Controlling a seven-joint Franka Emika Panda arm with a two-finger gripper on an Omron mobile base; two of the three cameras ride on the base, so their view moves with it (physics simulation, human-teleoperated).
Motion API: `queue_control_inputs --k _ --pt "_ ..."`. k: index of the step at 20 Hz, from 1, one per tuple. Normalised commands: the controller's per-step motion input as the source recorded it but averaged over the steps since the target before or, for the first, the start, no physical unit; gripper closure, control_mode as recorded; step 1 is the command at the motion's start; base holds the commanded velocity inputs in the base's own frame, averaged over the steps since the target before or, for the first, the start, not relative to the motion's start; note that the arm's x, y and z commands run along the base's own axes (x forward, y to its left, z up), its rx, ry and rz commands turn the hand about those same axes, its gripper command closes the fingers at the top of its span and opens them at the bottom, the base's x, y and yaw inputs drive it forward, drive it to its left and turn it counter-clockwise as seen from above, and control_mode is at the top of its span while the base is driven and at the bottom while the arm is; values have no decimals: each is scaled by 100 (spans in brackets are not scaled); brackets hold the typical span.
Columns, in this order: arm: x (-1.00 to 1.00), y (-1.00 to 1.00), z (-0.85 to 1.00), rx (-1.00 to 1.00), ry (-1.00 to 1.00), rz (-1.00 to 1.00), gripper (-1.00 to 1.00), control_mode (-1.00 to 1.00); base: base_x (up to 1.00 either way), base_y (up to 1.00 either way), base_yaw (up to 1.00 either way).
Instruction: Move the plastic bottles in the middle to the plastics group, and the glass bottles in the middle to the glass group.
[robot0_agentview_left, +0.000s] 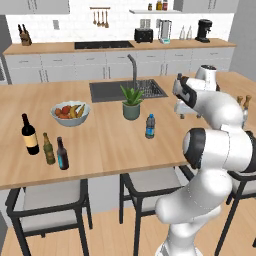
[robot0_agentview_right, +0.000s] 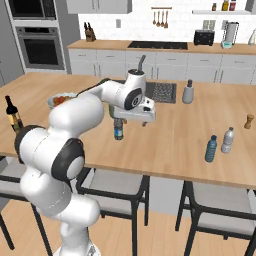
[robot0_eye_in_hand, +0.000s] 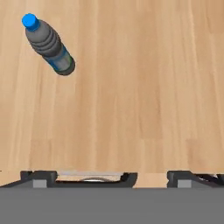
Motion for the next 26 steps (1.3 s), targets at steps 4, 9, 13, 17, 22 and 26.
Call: queue_control_inputs --k 4,9,13,17,22,26 --pt "31 75 0 2 -14 34 -100 -100 0 0 0" --pt "41 67 0 0 -3 17 -100 -100 0 0 0" --pt "28 69 0 0 0 0 -100 -100 0 0 0" --pt "33 59 -10 0 -8 0 -100 -100 0 0 0" --pt "47 22 -22 -12 -4 0 -100 -100 0 0 0" --pt "40 0 -40 -19 0 -1 -100 -100 0 0 0"
